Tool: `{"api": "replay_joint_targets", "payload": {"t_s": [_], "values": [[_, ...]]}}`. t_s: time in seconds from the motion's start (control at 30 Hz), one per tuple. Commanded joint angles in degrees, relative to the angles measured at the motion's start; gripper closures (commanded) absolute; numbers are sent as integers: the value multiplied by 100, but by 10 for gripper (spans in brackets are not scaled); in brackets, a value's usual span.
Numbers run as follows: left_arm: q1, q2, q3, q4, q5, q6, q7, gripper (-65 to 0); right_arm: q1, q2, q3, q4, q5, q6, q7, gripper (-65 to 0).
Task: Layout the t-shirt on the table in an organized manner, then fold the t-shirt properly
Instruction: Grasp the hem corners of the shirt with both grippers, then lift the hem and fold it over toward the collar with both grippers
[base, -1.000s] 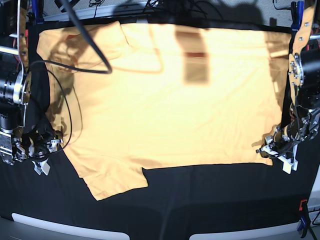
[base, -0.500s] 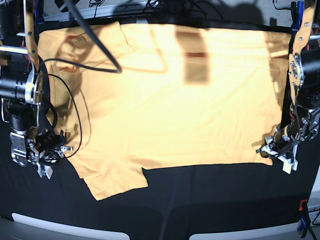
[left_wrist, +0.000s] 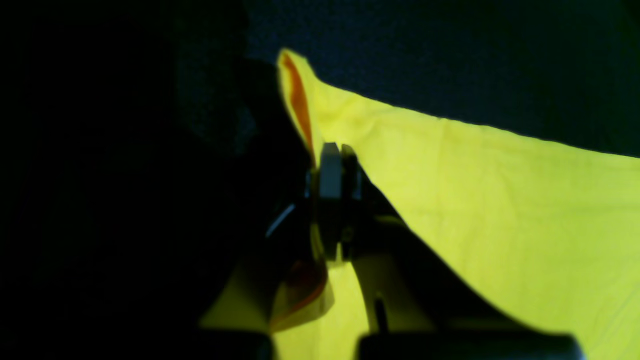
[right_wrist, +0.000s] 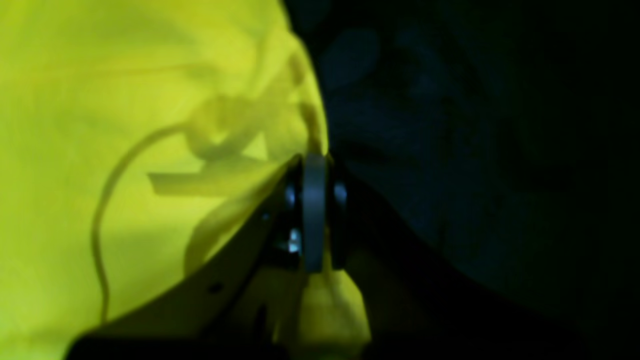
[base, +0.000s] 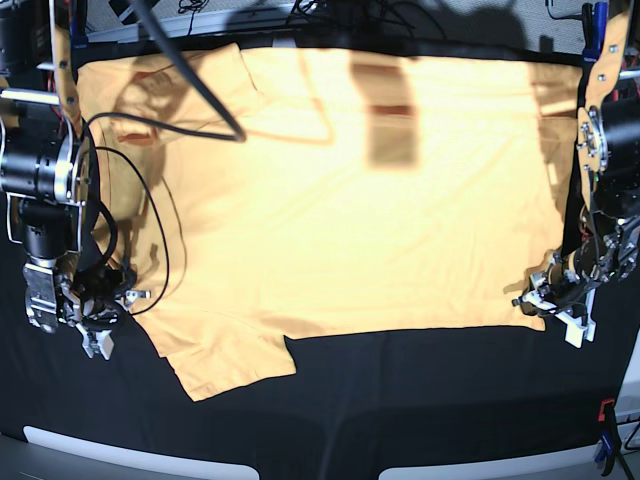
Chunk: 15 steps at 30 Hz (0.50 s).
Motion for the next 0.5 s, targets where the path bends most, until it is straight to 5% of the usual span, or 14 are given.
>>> {"api": "replay_joint_targets", "payload": {"t_s": [0.0,0.3,0.47], "values": [[-155,-66,-15,114,-35,-7,7,0,181,37,4,192,70,170,59,0],[466,-275,-22,1526,-590,-168,391,0,-769,192,11,1980,472,170,-59,0],[1333,-284,-26,2977,-592,374,433,0,-1440,254,17,3025,669,-90,-61,0]]}}
